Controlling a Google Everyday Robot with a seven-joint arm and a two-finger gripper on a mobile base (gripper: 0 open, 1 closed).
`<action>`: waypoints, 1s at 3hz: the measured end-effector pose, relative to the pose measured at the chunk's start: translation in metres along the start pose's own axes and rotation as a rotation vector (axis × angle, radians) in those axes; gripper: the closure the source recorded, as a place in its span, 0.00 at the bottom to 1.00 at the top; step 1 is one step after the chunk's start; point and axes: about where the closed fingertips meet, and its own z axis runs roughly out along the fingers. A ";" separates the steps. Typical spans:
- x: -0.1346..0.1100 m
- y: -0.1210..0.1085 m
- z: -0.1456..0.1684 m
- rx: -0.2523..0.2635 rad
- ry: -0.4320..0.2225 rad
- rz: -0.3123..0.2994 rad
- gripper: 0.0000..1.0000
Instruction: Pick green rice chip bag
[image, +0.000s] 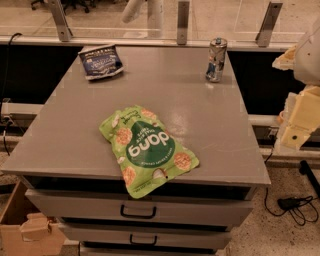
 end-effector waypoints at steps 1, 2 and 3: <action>-0.002 0.000 0.000 0.002 -0.003 -0.002 0.00; -0.029 0.006 0.027 -0.037 -0.057 -0.022 0.00; -0.092 0.013 0.073 -0.084 -0.161 -0.067 0.00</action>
Offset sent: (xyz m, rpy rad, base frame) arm 0.0265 0.0969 -0.0693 0.1633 0.0755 0.1268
